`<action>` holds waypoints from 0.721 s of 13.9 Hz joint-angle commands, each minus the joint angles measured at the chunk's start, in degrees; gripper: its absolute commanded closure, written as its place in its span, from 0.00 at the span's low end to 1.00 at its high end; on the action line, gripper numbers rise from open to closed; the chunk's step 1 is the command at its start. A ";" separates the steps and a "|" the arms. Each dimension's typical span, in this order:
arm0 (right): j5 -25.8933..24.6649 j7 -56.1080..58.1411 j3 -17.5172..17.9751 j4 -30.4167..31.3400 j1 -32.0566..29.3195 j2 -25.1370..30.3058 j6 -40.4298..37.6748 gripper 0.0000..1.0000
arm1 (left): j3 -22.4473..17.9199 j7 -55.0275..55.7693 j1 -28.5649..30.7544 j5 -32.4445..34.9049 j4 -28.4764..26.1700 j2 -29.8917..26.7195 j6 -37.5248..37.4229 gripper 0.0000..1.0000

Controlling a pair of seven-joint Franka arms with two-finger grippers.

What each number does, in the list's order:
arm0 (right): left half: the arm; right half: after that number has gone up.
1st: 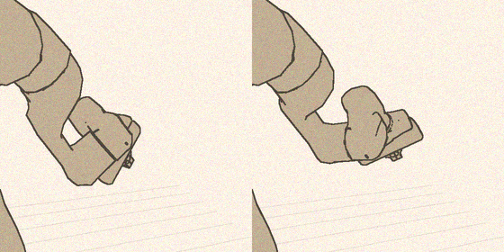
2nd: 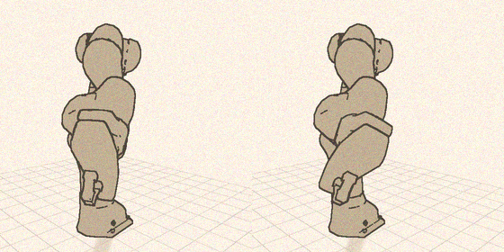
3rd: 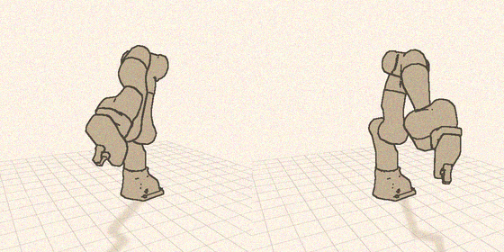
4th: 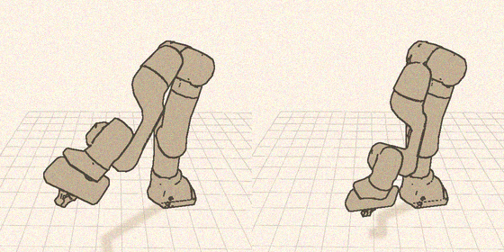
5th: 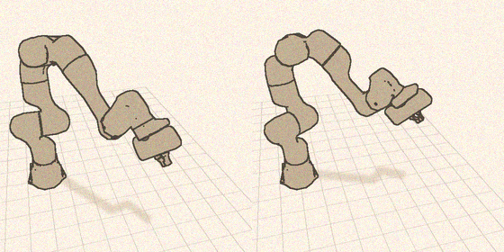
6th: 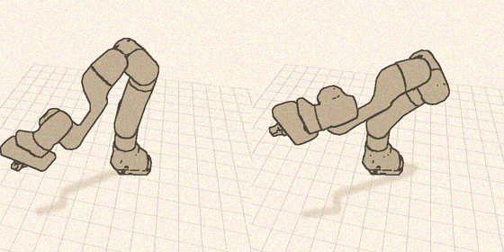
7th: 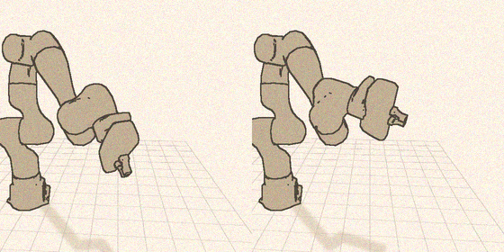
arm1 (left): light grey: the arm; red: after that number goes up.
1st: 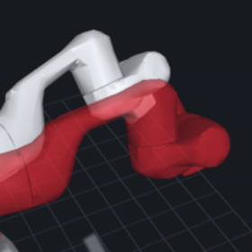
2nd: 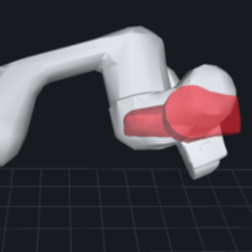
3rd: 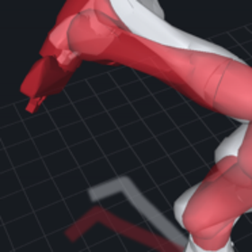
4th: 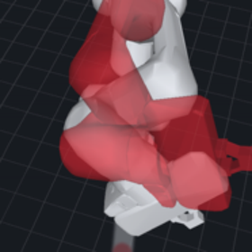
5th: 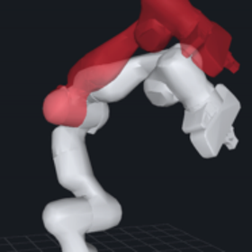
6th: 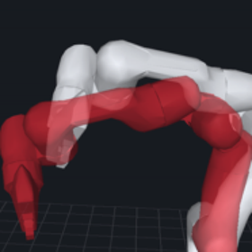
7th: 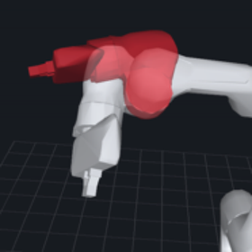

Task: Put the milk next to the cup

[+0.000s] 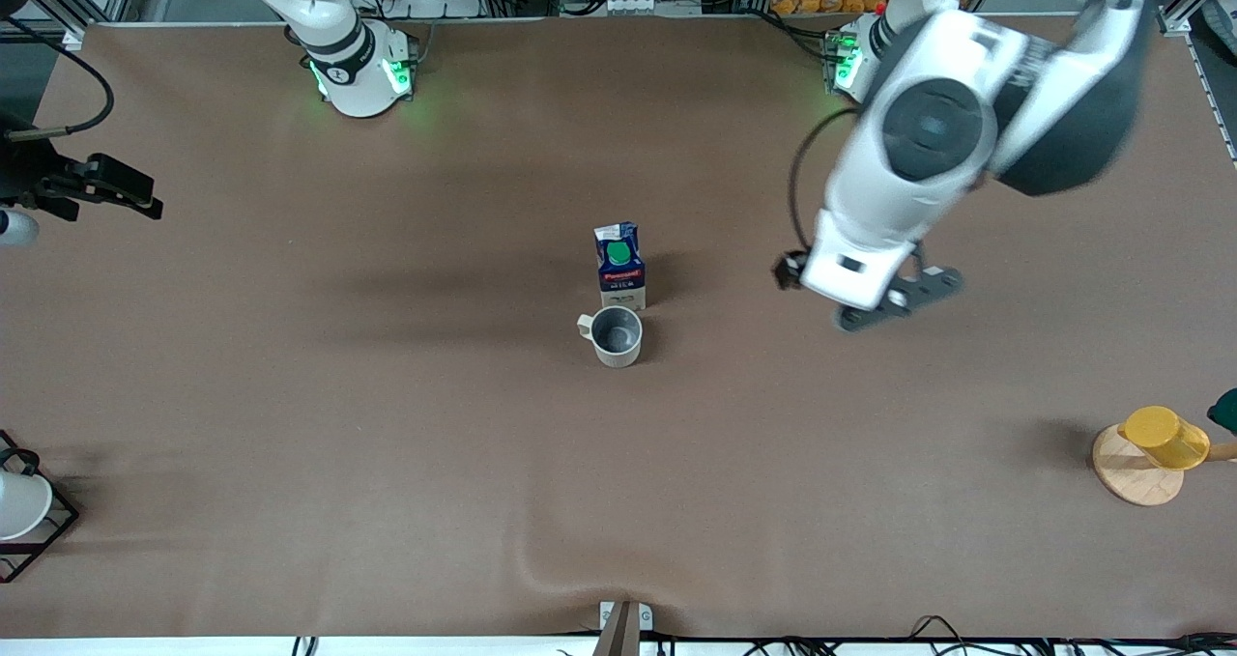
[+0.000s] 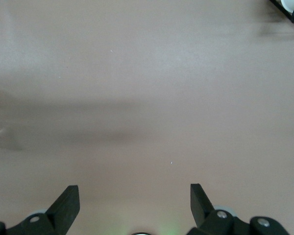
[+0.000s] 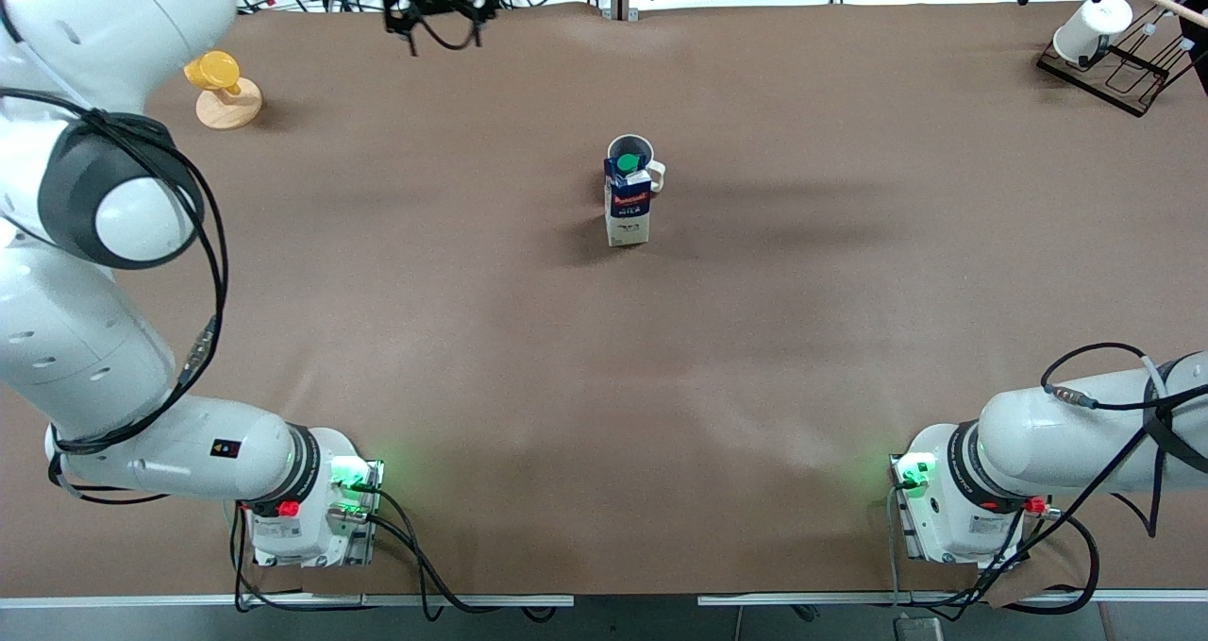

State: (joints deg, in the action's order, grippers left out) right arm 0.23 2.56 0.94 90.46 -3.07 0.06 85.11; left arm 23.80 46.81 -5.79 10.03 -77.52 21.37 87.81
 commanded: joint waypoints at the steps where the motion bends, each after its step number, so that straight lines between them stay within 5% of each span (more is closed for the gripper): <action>1: 0.29 -1.24 -0.33 0.68 0.87 0.38 0.14 0.00 | 0.55 -3.74 2.54 0.78 -2.11 -3.00 -0.10 0.00; 8: 0.29 -1.24 -0.33 1.48 0.78 0.56 0.40 0.00 | 0.29 -27.17 12.90 -2.54 -5.09 -9.50 -4.31 0.00; 10: 0.29 -1.24 -0.33 1.56 0.78 0.56 0.23 0.00 | -6.35 -31.93 9.43 -5.01 -4.92 -10.47 -5.28 0.00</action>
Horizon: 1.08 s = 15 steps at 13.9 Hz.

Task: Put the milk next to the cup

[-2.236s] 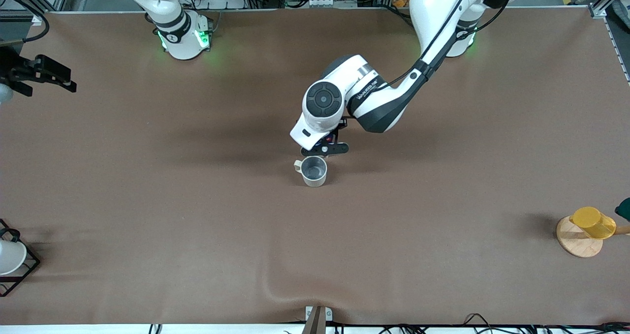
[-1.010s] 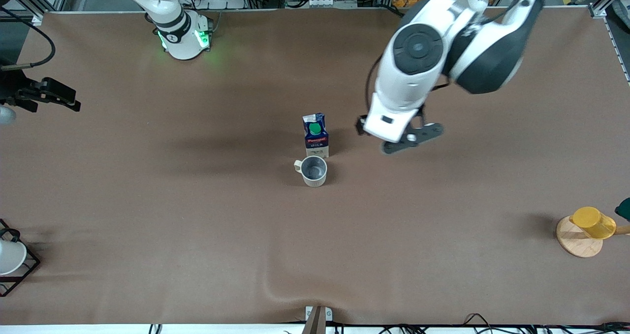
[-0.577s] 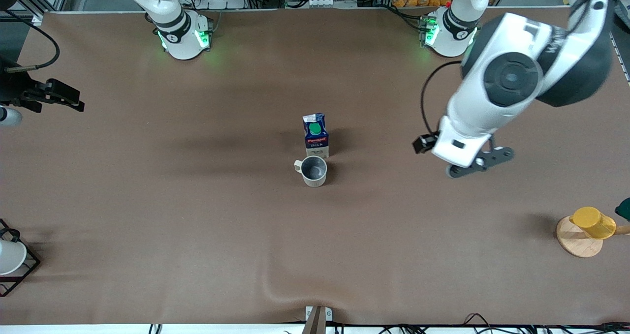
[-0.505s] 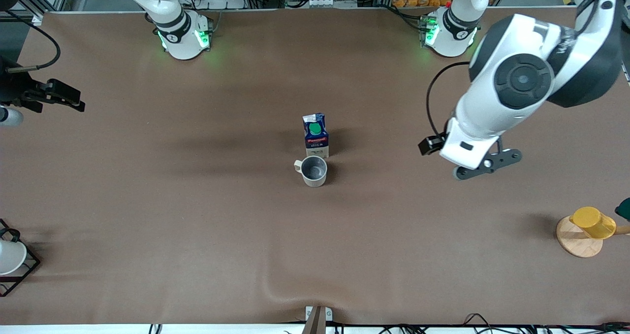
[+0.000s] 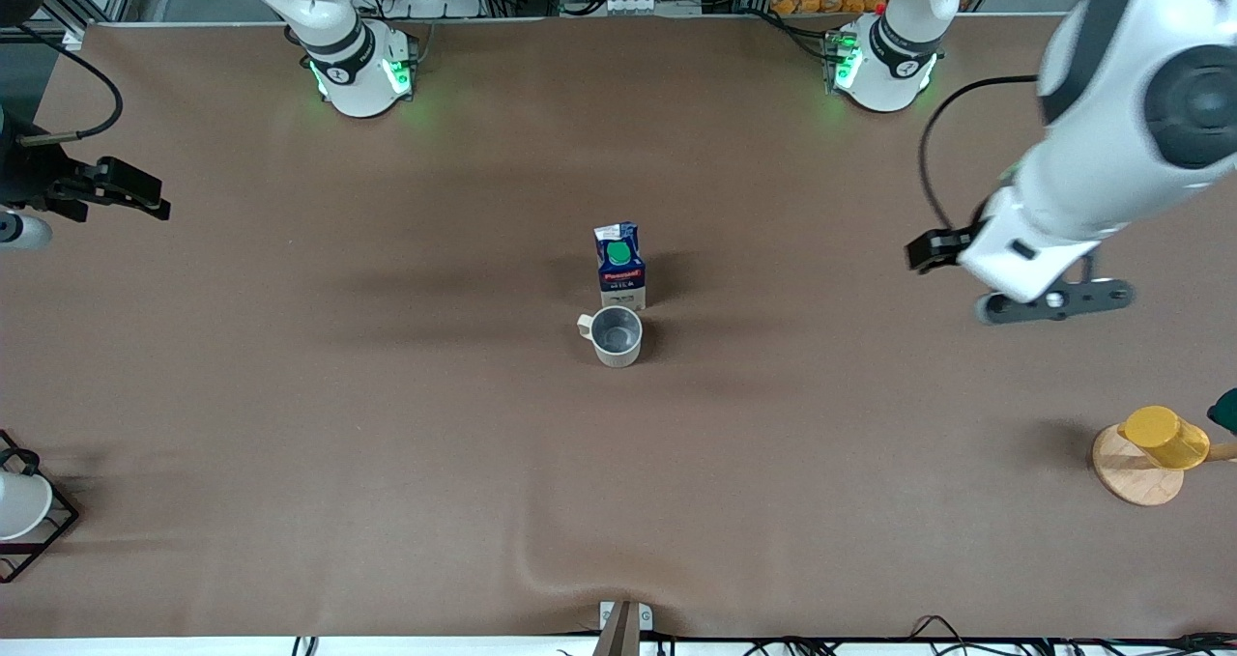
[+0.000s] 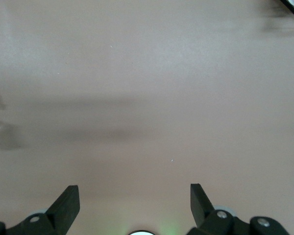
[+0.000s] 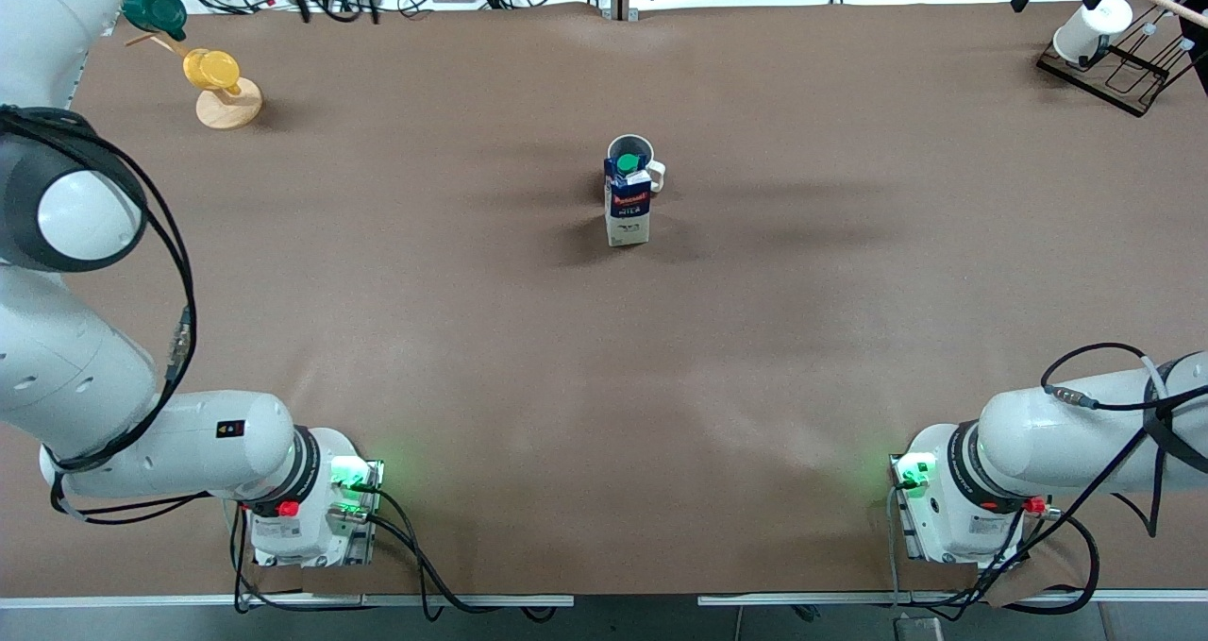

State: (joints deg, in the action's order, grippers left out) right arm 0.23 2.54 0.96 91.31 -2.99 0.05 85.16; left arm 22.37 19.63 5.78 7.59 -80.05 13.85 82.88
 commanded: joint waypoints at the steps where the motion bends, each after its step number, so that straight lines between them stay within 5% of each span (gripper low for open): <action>1: 0.29 -1.22 -0.35 0.71 0.70 0.56 0.09 0.00 | -10.97 -7.21 -6.44 -4.49 -2.48 -3.99 -0.44 0.00; 3: 0.29 -1.22 -0.35 0.71 0.61 0.56 0.09 0.00 | -15.59 -10.74 -7.98 -7.23 -2.39 -5.75 -0.35 0.00; 8: 0.29 -1.22 -0.44 0.89 0.17 0.65 -0.26 0.00 | -16.04 -19.55 -7.09 -7.33 -3.44 -11.21 1.22 0.00; 11: 0.29 -1.13 -0.44 0.80 0.61 0.30 0.27 0.00 | -16.04 -19.37 -4.81 -7.41 -14.12 -17.43 13.93 0.00; 15: 0.29 -1.22 -0.35 0.98 0.70 0.30 -0.52 0.00 | -15.69 -20.25 -4.81 -6.89 -13.91 -16.84 11.45 0.00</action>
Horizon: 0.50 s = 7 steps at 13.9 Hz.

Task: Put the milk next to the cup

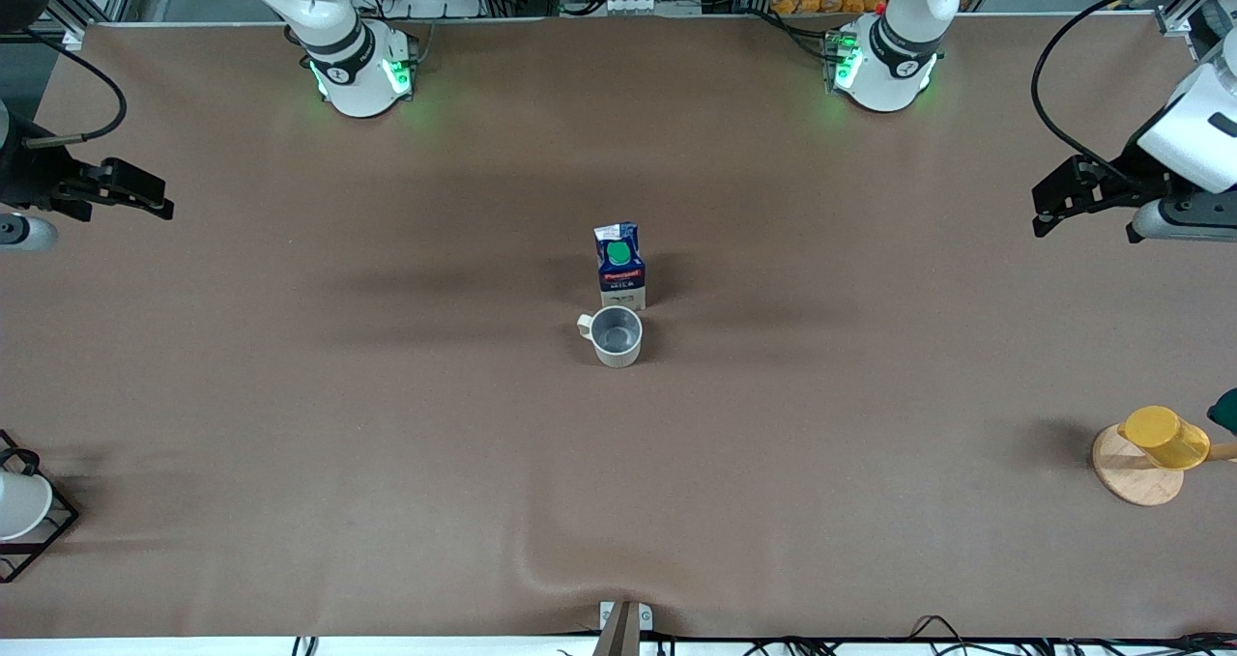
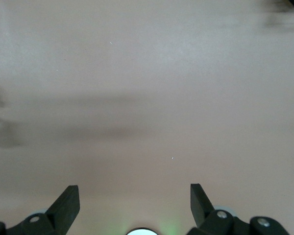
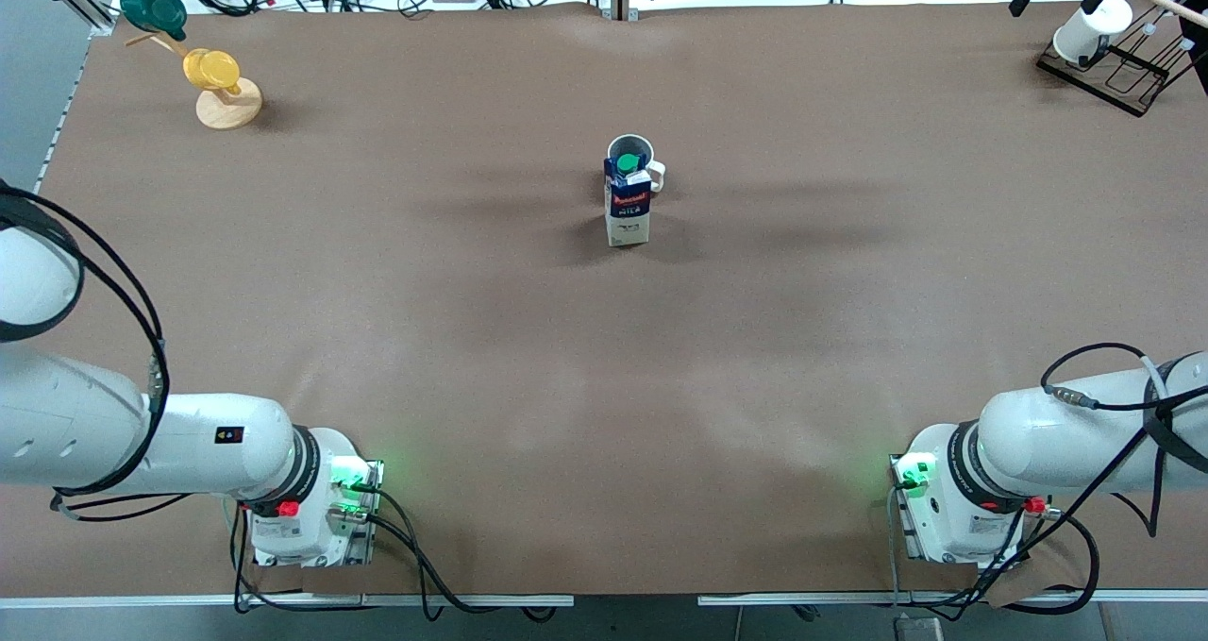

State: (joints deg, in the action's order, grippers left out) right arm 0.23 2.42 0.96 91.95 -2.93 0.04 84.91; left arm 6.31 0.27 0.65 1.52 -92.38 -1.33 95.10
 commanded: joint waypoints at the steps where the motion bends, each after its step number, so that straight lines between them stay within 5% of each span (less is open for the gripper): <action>1: 0.29 -1.10 -0.34 0.34 0.56 0.32 -0.27 0.00 | 0.45 -0.71 0.31 -0.73 -0.01 -0.78 -2.97 0.00; 7: 0.29 -1.10 -0.34 0.25 0.73 0.23 -0.01 0.00 | 0.10 -0.88 0.31 -1.08 1.24 0.46 -5.37 0.00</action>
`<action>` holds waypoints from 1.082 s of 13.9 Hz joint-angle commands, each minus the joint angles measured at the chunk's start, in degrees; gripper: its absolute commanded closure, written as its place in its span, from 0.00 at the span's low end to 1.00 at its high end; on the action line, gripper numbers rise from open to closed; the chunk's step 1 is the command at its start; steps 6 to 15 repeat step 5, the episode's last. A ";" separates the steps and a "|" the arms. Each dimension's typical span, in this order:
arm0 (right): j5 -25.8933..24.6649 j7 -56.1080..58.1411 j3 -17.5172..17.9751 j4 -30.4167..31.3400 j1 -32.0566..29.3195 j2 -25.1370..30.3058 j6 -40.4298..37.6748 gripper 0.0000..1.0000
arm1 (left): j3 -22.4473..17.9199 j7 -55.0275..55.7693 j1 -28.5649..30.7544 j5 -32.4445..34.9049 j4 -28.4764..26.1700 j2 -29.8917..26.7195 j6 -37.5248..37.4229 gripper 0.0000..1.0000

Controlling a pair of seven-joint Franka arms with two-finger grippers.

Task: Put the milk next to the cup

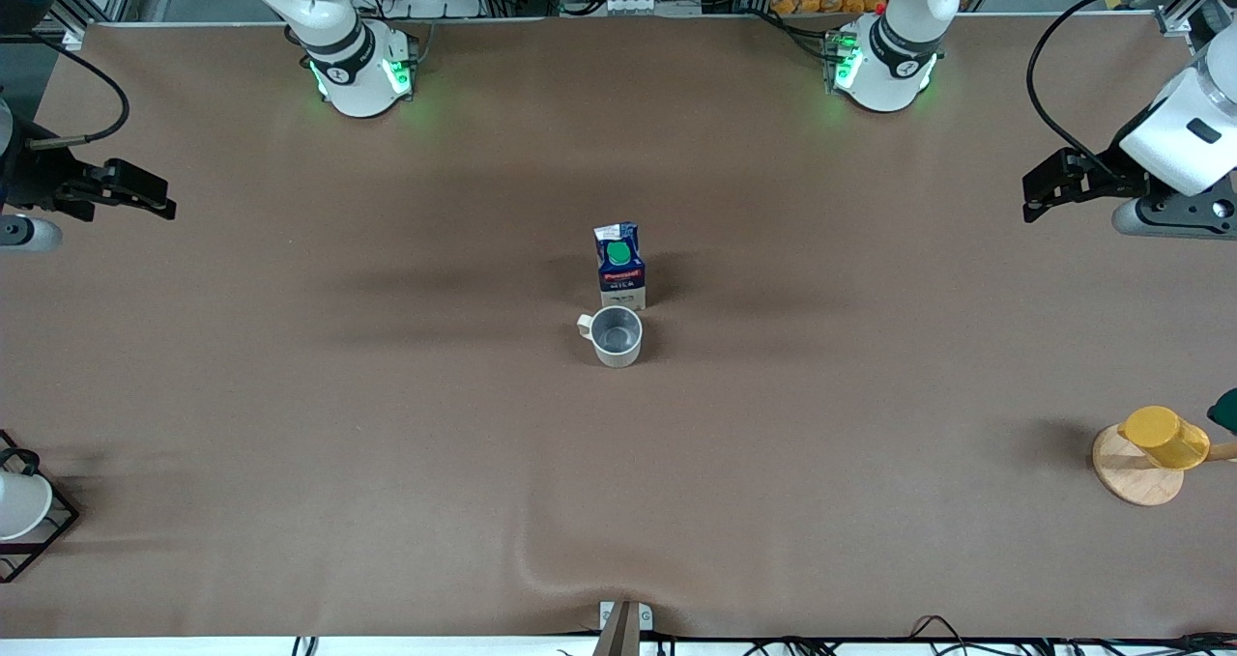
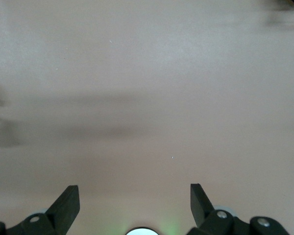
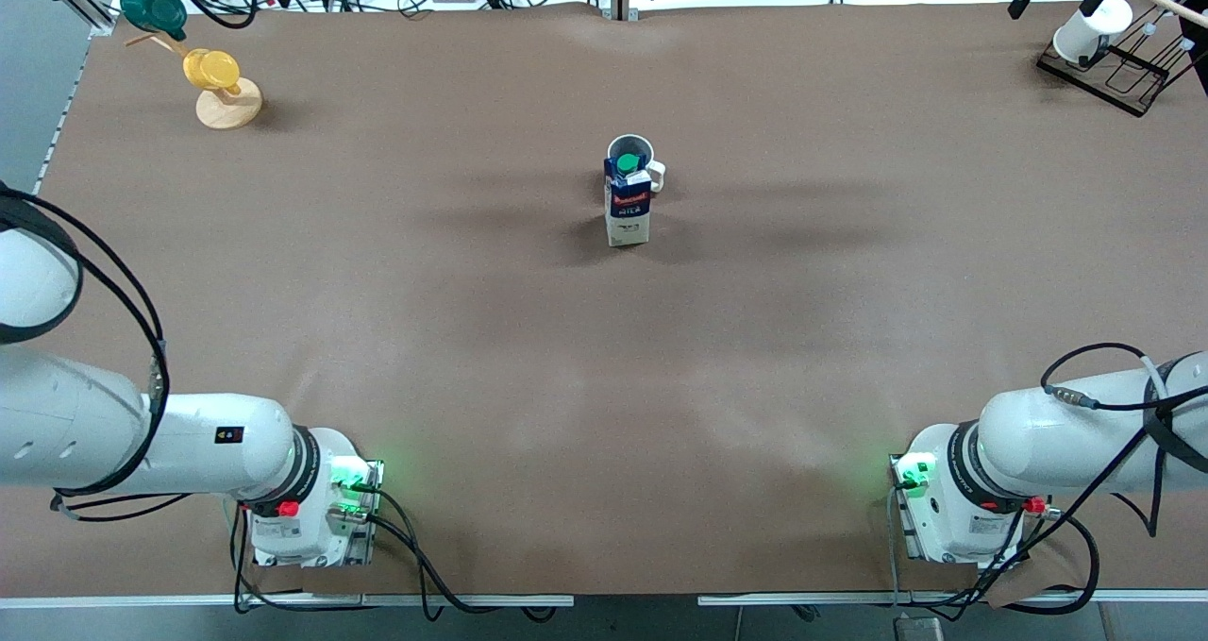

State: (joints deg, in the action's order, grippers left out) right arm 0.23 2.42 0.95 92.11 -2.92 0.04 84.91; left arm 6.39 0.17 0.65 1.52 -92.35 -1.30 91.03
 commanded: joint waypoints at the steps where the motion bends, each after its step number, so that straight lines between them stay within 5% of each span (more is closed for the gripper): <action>1: 0.29 -1.10 -0.34 0.09 0.73 0.23 -0.01 0.00 | 0.29 -0.43 0.15 -1.26 1.20 0.60 -1.46 0.00; 15: 0.29 -1.10 -0.34 0.09 0.73 0.23 0.08 0.00 | 0.46 -0.60 0.06 -1.35 1.12 0.69 -2.17 0.00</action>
